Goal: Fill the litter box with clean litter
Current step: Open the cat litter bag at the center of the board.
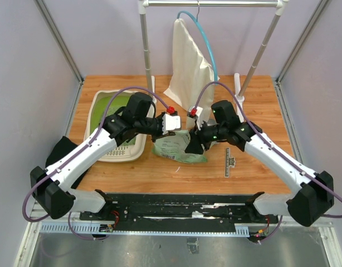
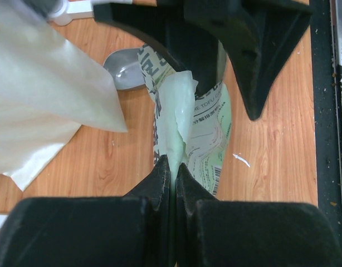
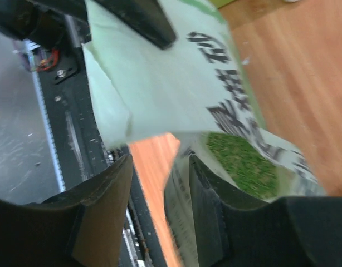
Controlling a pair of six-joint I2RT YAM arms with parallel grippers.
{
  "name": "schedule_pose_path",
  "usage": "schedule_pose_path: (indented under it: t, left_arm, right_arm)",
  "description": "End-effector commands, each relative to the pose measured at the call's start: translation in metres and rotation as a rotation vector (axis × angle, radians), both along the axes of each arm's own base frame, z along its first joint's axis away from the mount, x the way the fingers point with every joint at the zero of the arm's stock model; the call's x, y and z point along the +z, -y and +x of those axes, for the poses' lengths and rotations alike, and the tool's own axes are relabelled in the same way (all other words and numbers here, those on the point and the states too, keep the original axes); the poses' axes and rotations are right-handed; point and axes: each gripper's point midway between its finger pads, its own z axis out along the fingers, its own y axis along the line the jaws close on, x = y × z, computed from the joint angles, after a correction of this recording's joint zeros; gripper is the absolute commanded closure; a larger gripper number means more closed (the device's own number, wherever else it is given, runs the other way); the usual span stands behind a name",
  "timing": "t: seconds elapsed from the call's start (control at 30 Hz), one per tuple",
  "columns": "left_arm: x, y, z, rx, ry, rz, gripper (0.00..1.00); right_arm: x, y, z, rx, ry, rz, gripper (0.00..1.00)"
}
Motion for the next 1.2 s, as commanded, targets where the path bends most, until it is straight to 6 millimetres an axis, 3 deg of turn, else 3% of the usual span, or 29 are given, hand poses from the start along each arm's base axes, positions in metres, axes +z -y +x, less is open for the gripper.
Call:
schedule_pose_path:
  t: [0.0,0.07,0.13,0.2,0.33,0.53,0.57,0.63,0.7,0.77,0.87,1.03,1.17]
  left_arm:
    - [0.014,0.000,0.007,0.024,0.020,-0.060,0.99]
    - [0.012,-0.004,0.009,0.037,0.001,-0.059,0.91]
    - [0.008,-0.009,0.011,0.059,-0.009,-0.051,0.79]
    - [0.003,-0.015,0.011,0.081,-0.020,-0.032,0.71]
    - [-0.007,-0.024,0.009,0.100,-0.041,0.001,0.58]
    - [-0.017,-0.031,0.001,0.103,-0.079,0.022,0.55]
    - [-0.017,-0.032,0.000,0.102,-0.083,0.024,0.55]
    - [-0.018,-0.033,-0.003,0.099,-0.093,0.029,0.55]
    - [-0.017,-0.033,-0.006,0.087,-0.097,0.023,0.56]
    - [-0.014,-0.031,-0.009,0.071,-0.095,0.010,0.58]
    - [-0.008,-0.030,-0.011,0.062,-0.082,-0.010,0.60]
    - [-0.005,-0.027,-0.010,0.051,-0.074,-0.022,0.59]
    - [-0.005,-0.023,-0.007,0.040,-0.088,-0.022,0.52]
  right_arm:
    - [-0.008,-0.023,-0.032,0.156,-0.181,0.063,0.55]
    - [-0.017,-0.020,-0.027,0.099,-0.218,0.018,0.62]
    - [-0.019,-0.018,-0.026,0.082,-0.213,0.010,0.82]
    - [-0.010,-0.024,-0.034,0.133,-0.236,0.063,0.95]
    - [0.009,-0.032,-0.062,0.297,-0.336,0.179,0.99]
    - [0.004,-0.031,-0.071,0.323,-0.412,0.181,0.99]
    - [0.004,-0.031,-0.071,0.320,-0.419,0.181,0.97]
    - [-0.006,-0.029,-0.060,0.241,-0.405,0.123,0.81]
    - [-0.007,-0.025,-0.055,0.201,-0.382,0.088,0.75]
    - [0.005,-0.023,-0.050,0.178,-0.337,0.092,0.61]
    - [0.034,-0.011,-0.034,0.064,-0.164,0.086,0.50]
    - [0.079,0.030,-0.010,-0.140,0.176,0.076,0.39]
    - [0.094,0.088,0.020,-0.468,0.328,0.019,0.31]
